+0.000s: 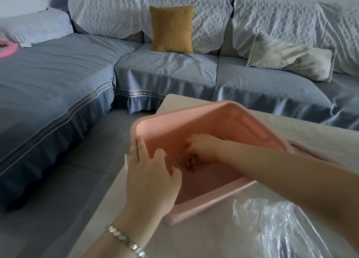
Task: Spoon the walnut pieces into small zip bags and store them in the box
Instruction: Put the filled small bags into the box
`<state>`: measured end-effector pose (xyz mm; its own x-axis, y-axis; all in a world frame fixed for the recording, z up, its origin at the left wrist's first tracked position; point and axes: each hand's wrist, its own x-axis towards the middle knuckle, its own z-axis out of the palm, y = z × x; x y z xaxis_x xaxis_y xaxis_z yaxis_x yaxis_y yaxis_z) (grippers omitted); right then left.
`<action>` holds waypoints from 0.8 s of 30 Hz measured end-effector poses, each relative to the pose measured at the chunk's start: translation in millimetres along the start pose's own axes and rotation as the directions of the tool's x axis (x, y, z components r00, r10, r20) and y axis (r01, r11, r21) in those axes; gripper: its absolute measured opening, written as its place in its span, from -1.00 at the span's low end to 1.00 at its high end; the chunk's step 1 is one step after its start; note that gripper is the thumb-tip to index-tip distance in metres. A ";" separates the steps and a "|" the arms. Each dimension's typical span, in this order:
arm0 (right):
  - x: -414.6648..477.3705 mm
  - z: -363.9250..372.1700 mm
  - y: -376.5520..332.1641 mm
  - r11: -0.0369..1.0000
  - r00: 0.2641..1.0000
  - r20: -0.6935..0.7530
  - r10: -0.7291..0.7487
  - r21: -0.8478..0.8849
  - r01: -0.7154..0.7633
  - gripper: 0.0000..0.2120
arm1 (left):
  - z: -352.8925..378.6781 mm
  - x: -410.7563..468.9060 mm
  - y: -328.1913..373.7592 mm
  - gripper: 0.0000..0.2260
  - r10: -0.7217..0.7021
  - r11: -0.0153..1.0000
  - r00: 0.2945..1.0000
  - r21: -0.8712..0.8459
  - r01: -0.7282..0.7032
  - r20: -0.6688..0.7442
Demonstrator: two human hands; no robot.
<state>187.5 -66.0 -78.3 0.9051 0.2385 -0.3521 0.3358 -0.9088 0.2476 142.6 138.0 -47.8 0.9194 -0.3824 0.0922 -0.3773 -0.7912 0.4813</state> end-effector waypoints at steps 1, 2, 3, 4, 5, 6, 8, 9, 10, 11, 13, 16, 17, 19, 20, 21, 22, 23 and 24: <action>2.6 2.9 0.2 0.996 0.995 0.087 -0.058 -0.061 0.063 -0.67 | 0.2 -0.1 0.0 -0.78 0.004 1.000 1.000 -0.003 -0.004 -0.003; 4.4 4.2 1.1 0.987 0.987 0.133 -0.087 -0.122 0.104 -0.67 | 0.3 0.1 0.0 -0.78 0.007 1.000 1.000 -0.006 -0.007 -0.005; 6.3 5.2 2.1 0.975 0.984 0.144 -0.103 -0.182 0.129 -0.66 | 0.0 0.3 0.2 -0.77 0.006 1.000 1.000 -0.003 -0.006 -0.003; 7.5 5.6 2.7 0.962 0.985 0.135 -0.108 -0.235 0.138 -0.66 | -0.1 0.5 0.1 -0.77 0.005 1.000 1.000 0.007 -0.005 0.000; 8.8 7.0 2.7 0.953 0.987 0.118 -0.110 -0.271 0.138 -0.65 | 0.1 0.9 0.0 -0.76 0.001 1.000 1.000 0.016 -0.001 0.001; 9.6 8.5 2.5 0.950 0.989 0.115 -0.097 -0.286 0.127 -0.65 | 0.6 1.4 0.0 -0.77 -0.001 1.000 1.000 0.018 0.001 -0.003; 9.8 9.2 0.6 0.961 0.990 0.133 -0.043 -0.267 0.078 -0.64 | 1.0 2.2 -0.4 -0.78 -0.003 1.000 1.000 0.018 0.003 -0.008; 7.9 7.5 -0.3 0.975 0.990 0.140 -0.017 -0.216 0.048 -0.64 | 1.1 2.2 -1.3 -0.78 -0.004 1.000 1.000 0.025 0.005 -0.005; 3.6 3.6 -0.3 0.992 0.990 0.140 0.012 -0.122 0.006 -0.65 | 0.8 2.2 -1.6 -0.78 -0.007 0.999 1.000 0.032 0.007 0.000; -3.0 -2.3 0.3 0.998 0.991 0.127 0.052 0.011 -0.054 -0.67 | 0.0 2.4 -1.4 -0.79 -0.010 0.999 1.000 0.042 0.010 0.007; -26.6 -17.6 -0.1 0.941 0.988 0.058 0.141 0.302 -0.152 -0.72 | -1.9 2.4 0.0 -0.78 -0.009 0.997 1.000 0.078 0.007 0.024; -87.5 -36.7 -8.6 0.789 0.965 -0.066 0.252 0.592 -0.165 -0.77 | -6.4 3.3 0.3 -0.75 -0.008 0.992 1.000 0.126 0.005 0.024; -113.6 -40.7 -13.2 0.743 0.949 -0.116 0.292 0.652 -0.149 -0.79 | -9.1 2.9 -0.1 -0.75 0.004 0.989 1.000 0.148 -0.004 0.003; -168.8 -42.1 -20.4 0.706 0.898 -0.215 0.384 0.695 -0.135 -0.80 | -14.6 -2.6 4.8 -0.77 0.102 0.961 0.992 0.263 -0.081 -0.068; -201.8 -38.5 -24.6 0.700 0.867 -0.245 0.435 0.697 -0.154 -0.80 | -14.3 -9.1 15.0 -0.79 0.168 0.941 0.982 0.311 -0.134 -0.084; -223.7 -35.3 -27.2 0.696 0.843 -0.256 0.473 0.695 -0.179 -0.79 | -15.7 -13.3 20.7 -0.81 0.214 0.933 0.972 0.313 -0.176 -0.092; -248.9 -27.6 -29.8 0.679 0.824 -0.234 0.516 0.698 -0.227 -0.79 | -14.1 -21.0 31.4 -0.82 0.272 0.931 0.958 0.279 -0.237 -0.094; -275.8 -17.4 -32.2 0.653 0.806 -0.190 0.561 0.700 -0.290 -0.81 | -8.9 -30.7 47.1 -0.81 0.347 0.921 0.934 0.223 -0.321 -0.089; -300.9 -5.0 -34.4 0.627 0.794 -0.131 0.593 0.694 -0.354 -0.82 | -2.0 -42.5 63.6 -0.77 0.422 0.900 0.903 0.160 -0.407 -0.079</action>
<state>-95.1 -104.7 23.7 0.9522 -0.3050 -0.0149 -0.2910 -0.8916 -0.3468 79.7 104.8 -19.4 0.6797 -0.6415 0.3556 -0.7310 -0.6325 0.2562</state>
